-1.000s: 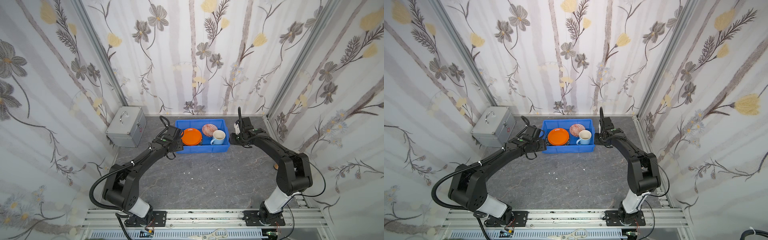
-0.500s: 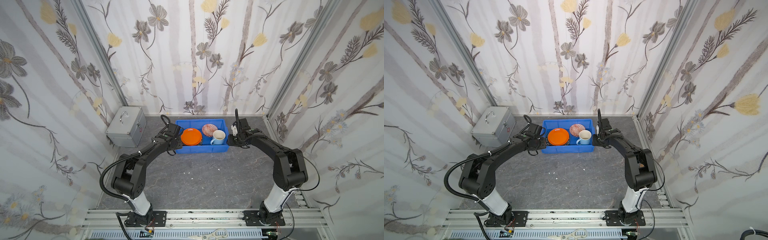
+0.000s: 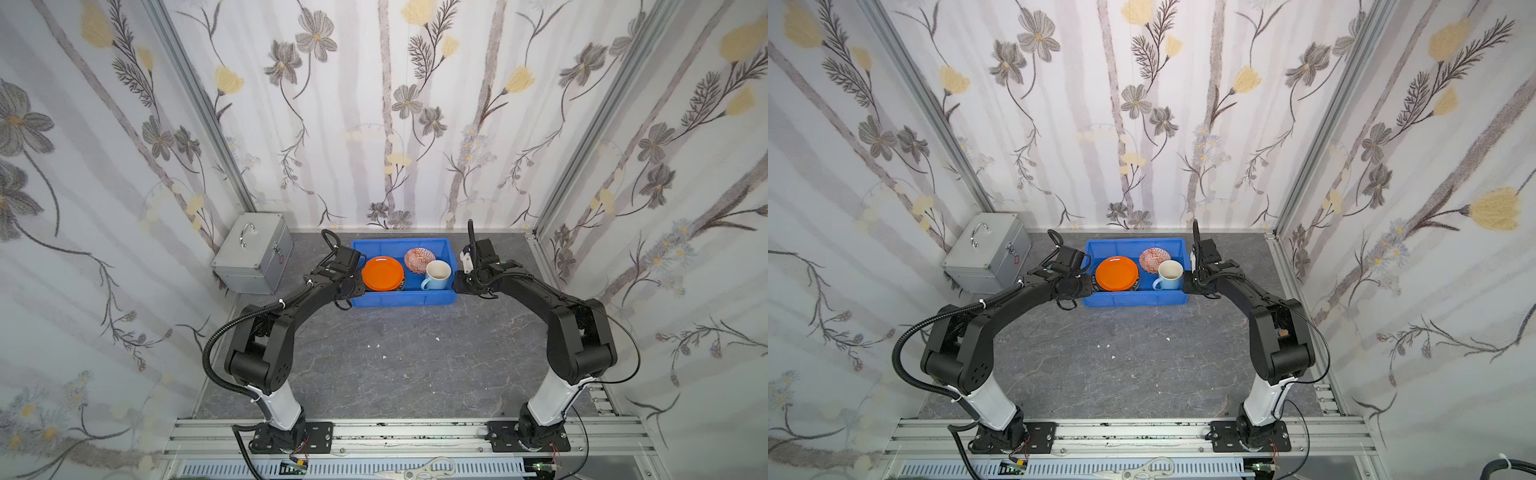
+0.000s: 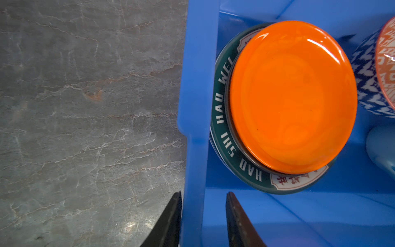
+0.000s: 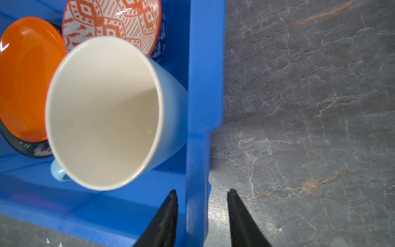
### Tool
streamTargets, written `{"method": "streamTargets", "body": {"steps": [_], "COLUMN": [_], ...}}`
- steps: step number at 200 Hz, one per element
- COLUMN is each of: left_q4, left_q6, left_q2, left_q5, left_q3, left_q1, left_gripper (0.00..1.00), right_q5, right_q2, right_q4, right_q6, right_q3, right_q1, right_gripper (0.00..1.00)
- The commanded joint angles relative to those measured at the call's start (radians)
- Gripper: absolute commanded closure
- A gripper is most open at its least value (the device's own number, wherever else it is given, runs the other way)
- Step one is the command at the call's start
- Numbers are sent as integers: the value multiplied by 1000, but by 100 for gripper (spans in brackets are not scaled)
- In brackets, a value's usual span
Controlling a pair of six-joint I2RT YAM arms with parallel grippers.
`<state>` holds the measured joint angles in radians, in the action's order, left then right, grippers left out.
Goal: Place the mixed dishes into the plastic bin
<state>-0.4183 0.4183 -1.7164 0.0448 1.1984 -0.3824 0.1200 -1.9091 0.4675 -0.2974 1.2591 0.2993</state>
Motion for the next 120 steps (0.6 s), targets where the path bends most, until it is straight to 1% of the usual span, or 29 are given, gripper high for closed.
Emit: {"method": "streamTargets", "body": {"steps": [1,55,120], "left_q4": [-8,15,25], "left_q6": [5,35,63], "left_q2": [7,65,202], "left_q5": [-58,-95,-77], "left_q3": [-8,-84,-214], "left_q1": [-3,-8,-45], "left_gripper": [65,66,66], "right_q5": [10,15,0], "right_q2": [21,70,195], "right_q4": [12,-20,-66], "right_q6": [-1,-23,-59], "right_q3": [-29,-120,-277], "right_q1": [5,33,59], "right_gripper": [60,61,60]}}
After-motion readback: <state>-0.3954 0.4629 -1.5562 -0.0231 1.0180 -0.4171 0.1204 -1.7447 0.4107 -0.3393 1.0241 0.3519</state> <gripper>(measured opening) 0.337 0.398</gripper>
